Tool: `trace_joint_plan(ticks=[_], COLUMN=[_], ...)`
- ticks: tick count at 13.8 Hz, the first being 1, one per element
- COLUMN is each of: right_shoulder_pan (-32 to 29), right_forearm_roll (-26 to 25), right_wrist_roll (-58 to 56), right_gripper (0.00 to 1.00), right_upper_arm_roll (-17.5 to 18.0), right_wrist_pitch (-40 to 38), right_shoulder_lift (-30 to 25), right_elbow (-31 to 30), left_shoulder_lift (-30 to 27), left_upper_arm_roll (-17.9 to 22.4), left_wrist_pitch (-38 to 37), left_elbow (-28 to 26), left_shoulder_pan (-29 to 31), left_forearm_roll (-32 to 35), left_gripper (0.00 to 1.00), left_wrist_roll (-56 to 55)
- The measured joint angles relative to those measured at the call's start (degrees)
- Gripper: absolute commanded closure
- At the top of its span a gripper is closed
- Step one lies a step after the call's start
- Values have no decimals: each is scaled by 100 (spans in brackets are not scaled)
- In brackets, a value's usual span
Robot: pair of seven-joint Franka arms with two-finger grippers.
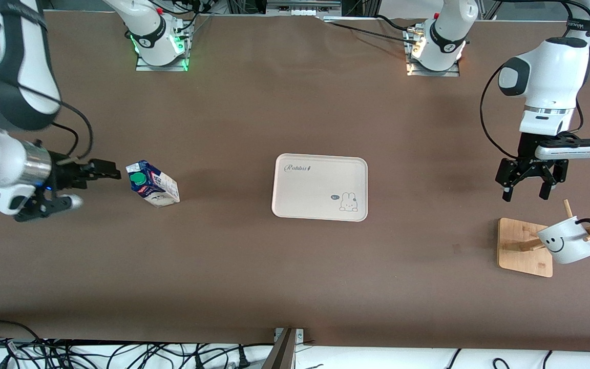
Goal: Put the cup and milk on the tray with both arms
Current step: 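Grasp the milk carton with the right gripper while the left gripper lowers to the mug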
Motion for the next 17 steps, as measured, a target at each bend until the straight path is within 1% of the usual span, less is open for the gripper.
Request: trace_joint_plan(ticks=[2,4,8,11,17], right_shoulder_pan=[109,316,475,471,471], right_forearm_roll=[-64,-131,-341,-423,-427], right_wrist_roll=[-5,29,210,211,219], right_gripper=[0,0,0,0,0], right_upper_arm_roll=[2,4,0,-25,-29], right_wrist_pitch=[230,406,1061,1146,1179], right_shoulder_lift=[165,207,209,186,81], right_elbow=[1,-46,-686,-917,-1243], left_shoulder_lift=[82,215,571,755,981], left_upper_arm_roll=[0,1,0,0,-4], left_wrist_pitch=[117,233,699,832,833], left_elbow=[-45,-62,-65,42,507], left_shoulder_pan=[0,0,0,0,-7], left_forearm_roll=[-3,-22,-332,-347,-347], left_gripper=[0,0,0,0,0], left_wrist_roll=[-212,-393,-434,-462,-470])
